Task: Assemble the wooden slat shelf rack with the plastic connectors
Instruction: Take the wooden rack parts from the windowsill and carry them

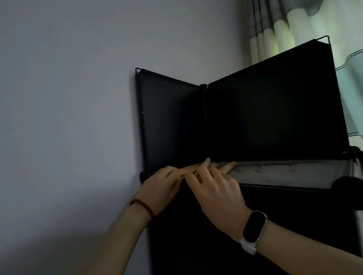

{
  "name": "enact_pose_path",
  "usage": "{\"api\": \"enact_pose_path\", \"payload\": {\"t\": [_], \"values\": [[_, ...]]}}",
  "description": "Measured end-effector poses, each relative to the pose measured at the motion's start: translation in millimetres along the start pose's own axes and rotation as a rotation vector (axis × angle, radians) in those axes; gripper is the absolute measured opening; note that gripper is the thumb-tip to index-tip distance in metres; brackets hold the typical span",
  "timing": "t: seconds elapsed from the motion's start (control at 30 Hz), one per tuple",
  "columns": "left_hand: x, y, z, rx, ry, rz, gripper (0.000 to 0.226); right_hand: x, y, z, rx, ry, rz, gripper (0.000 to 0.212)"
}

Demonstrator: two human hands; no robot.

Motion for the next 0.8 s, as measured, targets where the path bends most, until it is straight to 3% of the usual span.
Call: {"api": "enact_pose_path", "payload": {"t": [0.13,0.2,0.33,0.4,0.5,0.63,0.73,0.8], "values": [[-7.3,17.6,-14.2,-0.194,-0.137,0.288,0.023,-4.0,6.5,-0.8,-0.002,0.034,0.018,0.026],[-11.9,25.9,-12.7,-0.201,-0.146,0.368,0.023,-4.2,9.0,-0.2,0.016,0.067,-0.008,0.026],[-7.3,25.4,2.3,-0.047,-0.083,0.418,0.033,-2.1,14.5,3.9,0.057,0.124,-0.043,0.018],[-9.7,22.6,9.1,0.088,-0.006,0.381,0.03,-2.6,16.8,5.6,0.088,0.152,-0.074,0.025],[-8.1,14.8,13.5,0.281,0.108,0.355,0.044,-3.9,19.1,6.2,0.145,0.186,-0.168,0.034],[-16.4,16.3,7.5,0.073,-0.018,0.207,0.078,-6.8,20.6,8.1,0.162,0.235,-0.174,0.034],[-24.8,17.5,-0.7,-0.036,-0.069,0.218,0.106,-8.7,22.5,9.2,0.139,0.298,-0.105,0.012],[-32.1,23.3,-4.1,-0.055,-0.102,0.207,0.121,-11.2,23.9,9.0,0.116,0.319,-0.062,0.014]]}}
Point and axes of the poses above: each hand's wrist, its own z-axis towards the middle knuckle, its own y-axis out of the back of the hand, x = y × z, the point moved 2 cm from there along z, towards the middle knuckle, and after that the axes turned 4 degrees about -x, right-handed, at the moved point
